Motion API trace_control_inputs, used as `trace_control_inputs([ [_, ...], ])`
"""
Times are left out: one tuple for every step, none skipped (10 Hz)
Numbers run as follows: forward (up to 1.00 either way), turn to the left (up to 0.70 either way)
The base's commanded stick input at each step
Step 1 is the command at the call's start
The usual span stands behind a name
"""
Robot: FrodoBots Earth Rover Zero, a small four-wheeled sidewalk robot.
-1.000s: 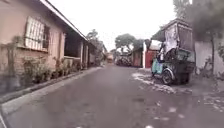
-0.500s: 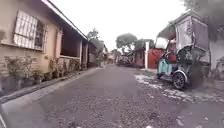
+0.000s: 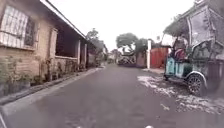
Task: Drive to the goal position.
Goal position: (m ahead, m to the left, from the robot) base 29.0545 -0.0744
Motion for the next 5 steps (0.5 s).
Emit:
trace_control_inputs([
  [1.0, 0.0],
  [1.0, 0.0],
  [1.0, 0.0],
  [1.0, 0.0],
  [1.0, 0.0],
])
